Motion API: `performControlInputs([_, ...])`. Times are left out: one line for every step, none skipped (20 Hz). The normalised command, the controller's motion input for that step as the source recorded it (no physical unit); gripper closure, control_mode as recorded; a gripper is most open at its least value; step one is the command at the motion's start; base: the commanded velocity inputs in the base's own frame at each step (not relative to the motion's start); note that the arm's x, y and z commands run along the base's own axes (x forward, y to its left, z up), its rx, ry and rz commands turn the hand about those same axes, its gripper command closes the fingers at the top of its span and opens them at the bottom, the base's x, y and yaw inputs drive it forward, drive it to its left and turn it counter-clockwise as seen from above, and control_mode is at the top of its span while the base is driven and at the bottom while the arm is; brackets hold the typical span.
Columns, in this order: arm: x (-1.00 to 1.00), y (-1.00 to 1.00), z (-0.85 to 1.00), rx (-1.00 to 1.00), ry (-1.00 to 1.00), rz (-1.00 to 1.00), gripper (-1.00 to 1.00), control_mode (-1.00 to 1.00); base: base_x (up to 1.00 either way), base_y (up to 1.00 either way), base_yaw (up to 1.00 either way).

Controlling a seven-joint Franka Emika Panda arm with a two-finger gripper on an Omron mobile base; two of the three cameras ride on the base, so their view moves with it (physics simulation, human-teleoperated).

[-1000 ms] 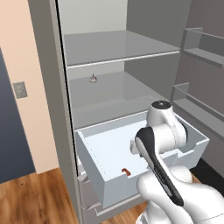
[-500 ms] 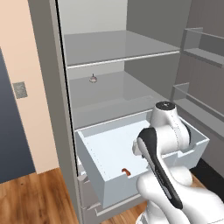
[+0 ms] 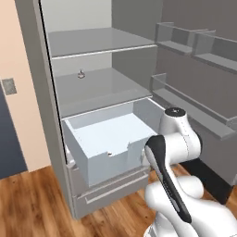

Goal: Place the sweet potato and onion inside the fridge drawer. Close the drawer after placing the vegetables.

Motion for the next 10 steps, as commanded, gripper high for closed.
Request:
performControlInputs([0.0,0.0,0.0,0.0,0.0,0.0,-1.0,1.0,-0.7,0.09,-0.41])
performControlInputs([0.0,0.0,0.0,0.0,0.0,0.0,-1.0,1.0,-0.61,0.04,-0.48])
performControlInputs([0.0,0.0,0.0,0.0,0.0,0.0,-1.0,1.0,-0.55,0.0,-0.51])
performControlInputs([0.0,0.0,0.0,0.0,0.0,0.0,-1.0,1.0,-0.55,0.0,-0.52])
performControlInputs([0.0,0.0,0.0,0.0,0.0,0.0,-1.0,1.0,-0.55,0.0,-0.55])
performControlInputs([0.0,0.0,0.0,0.0,0.0,0.0,-1.0,1.0,-0.55,0.0,-0.57])
performControlInputs([0.0,0.0,0.0,0.0,0.0,0.0,-1.0,1.0,-0.53,0.0,-0.57])
performControlInputs([0.0,0.0,0.0,0.0,0.0,0.0,-1.0,1.0,-0.55,0.0,-0.57])
performControlInputs([0.0,0.0,0.0,0.0,0.0,0.0,-1.0,1.0,-0.51,-0.02,-0.57])
performControlInputs([0.0,0.0,0.0,0.0,0.0,0.0,-1.0,1.0,-0.49,-0.09,-0.56])
